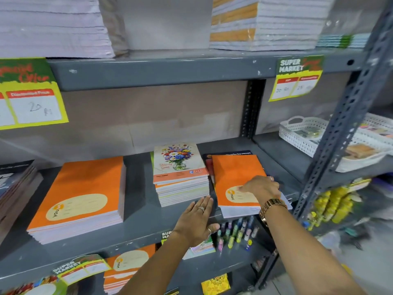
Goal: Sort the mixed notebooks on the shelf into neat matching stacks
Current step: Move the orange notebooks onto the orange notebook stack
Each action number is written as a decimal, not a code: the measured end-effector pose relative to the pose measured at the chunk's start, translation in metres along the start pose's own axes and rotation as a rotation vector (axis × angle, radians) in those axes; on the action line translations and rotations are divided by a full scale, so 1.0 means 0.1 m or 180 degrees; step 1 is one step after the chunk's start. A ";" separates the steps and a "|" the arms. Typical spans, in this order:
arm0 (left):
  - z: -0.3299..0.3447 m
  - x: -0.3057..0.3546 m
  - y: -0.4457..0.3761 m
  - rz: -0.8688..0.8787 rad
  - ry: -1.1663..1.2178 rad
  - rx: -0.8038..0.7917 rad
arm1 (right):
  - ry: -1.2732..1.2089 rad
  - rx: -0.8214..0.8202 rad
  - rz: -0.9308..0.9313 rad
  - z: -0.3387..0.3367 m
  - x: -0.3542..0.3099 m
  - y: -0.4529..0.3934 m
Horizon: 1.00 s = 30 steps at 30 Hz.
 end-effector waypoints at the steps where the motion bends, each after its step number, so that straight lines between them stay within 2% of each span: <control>1: 0.00 0.02 -0.02 -0.0009 0.0011 0.0009 | -0.0001 -0.0009 0.0045 -0.01 0.04 -0.01; 8: 0.09 0.09 -0.09 -0.0077 -0.0129 -0.0050 | 0.0008 -0.0031 0.0137 0.00 0.15 -0.12; 13: 0.12 0.09 -0.09 -0.0141 -0.0120 -0.0029 | -0.0290 -0.0059 0.0358 0.00 0.19 -0.18; 15: 0.12 0.09 -0.09 -0.0166 -0.0101 -0.0022 | -0.0479 0.0079 0.0408 -0.02 0.21 -0.19; 18: 0.11 0.10 -0.07 -0.0197 0.0003 -0.0030 | -0.1121 0.0599 0.0165 -0.08 0.23 -0.20; 20: 0.08 0.10 -0.06 -0.0232 0.0154 -0.0047 | -0.1589 0.0749 -0.0117 -0.10 0.23 -0.18; 26: -0.10 0.10 0.02 -0.0770 0.1022 0.0199 | -0.2093 0.0885 -0.0514 -0.39 0.21 -0.06; 30: -0.40 0.08 0.03 -0.1127 0.1731 0.0865 | -0.2549 0.1159 -0.0631 -0.66 0.14 0.12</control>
Point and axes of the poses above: each hand's wrist, its own y-axis away from the middle knuckle, its own z-axis out of the palm, x = y × z, the point moved 5 cm from there along -y, towards the middle knuckle, and after that the axes turned 8 degrees about -y, right-handed, at the moved point
